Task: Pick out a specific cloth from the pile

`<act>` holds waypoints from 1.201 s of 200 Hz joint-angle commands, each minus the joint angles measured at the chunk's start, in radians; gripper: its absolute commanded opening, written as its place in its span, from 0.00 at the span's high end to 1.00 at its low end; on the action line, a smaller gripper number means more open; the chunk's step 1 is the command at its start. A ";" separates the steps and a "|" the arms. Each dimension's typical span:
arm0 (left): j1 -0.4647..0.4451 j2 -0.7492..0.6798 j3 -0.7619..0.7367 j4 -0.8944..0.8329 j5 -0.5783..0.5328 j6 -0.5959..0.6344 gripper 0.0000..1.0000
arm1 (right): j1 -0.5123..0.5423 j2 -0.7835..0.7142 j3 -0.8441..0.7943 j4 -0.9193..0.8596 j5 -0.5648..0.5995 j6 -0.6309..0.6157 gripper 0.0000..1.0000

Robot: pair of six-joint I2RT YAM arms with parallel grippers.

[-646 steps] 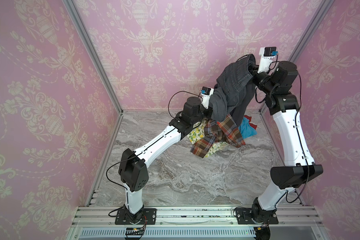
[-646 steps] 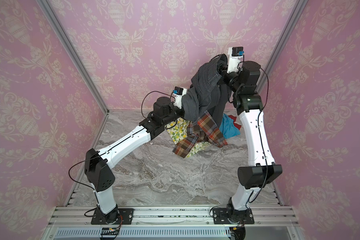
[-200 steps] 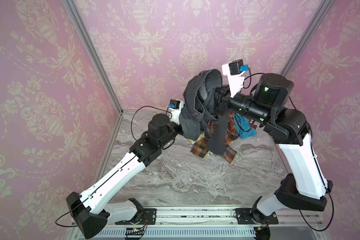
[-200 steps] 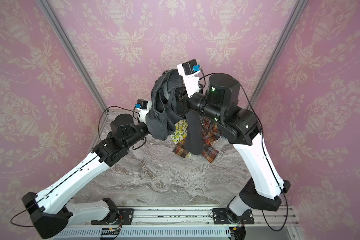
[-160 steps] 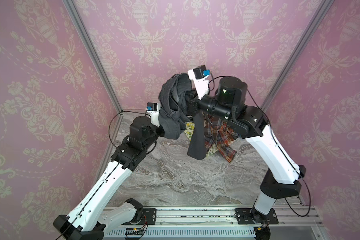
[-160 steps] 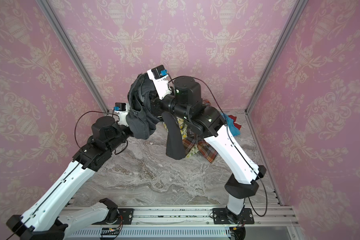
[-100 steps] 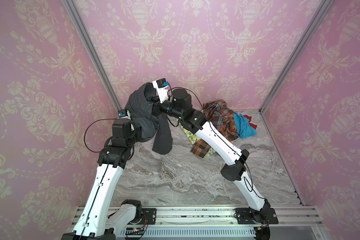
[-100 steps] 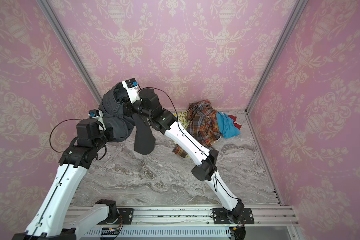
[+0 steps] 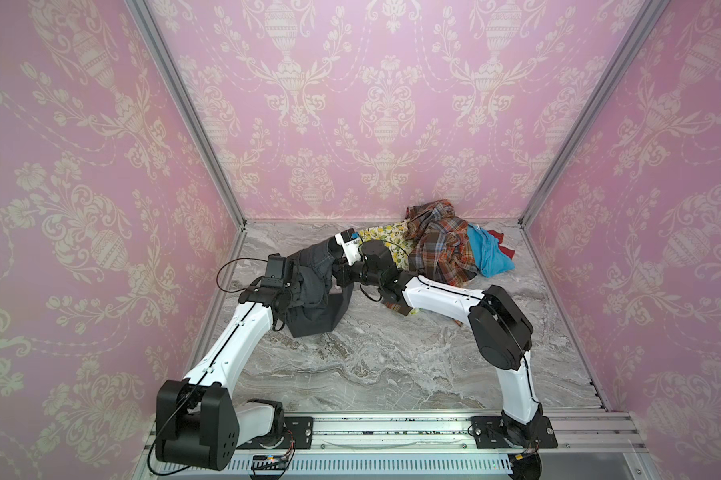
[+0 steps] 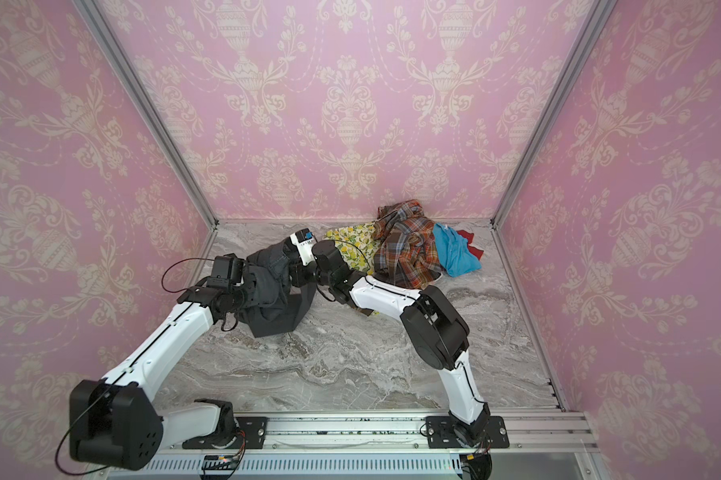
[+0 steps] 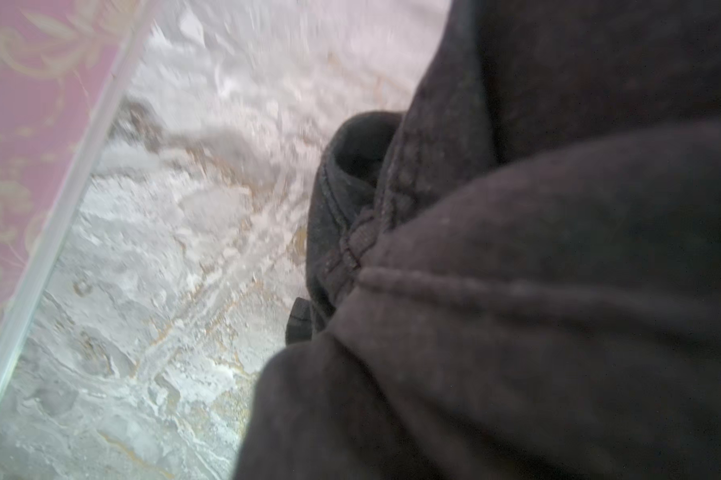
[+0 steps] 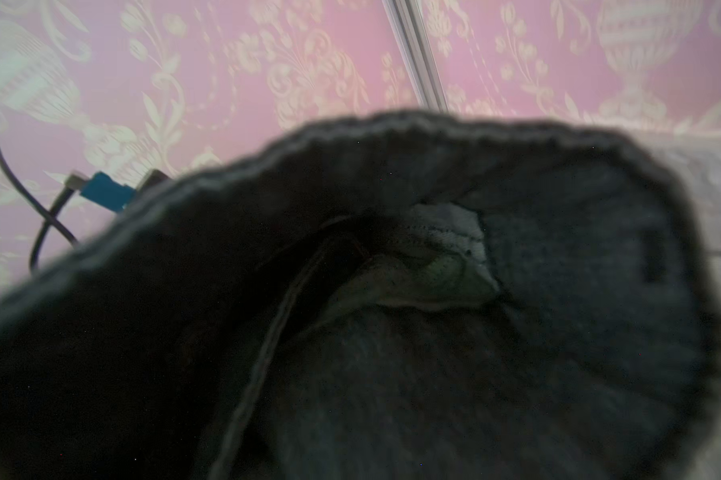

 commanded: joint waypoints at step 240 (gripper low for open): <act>0.015 -0.234 0.089 -0.176 0.041 0.304 0.00 | -0.031 0.050 0.123 -0.215 -0.043 0.047 0.26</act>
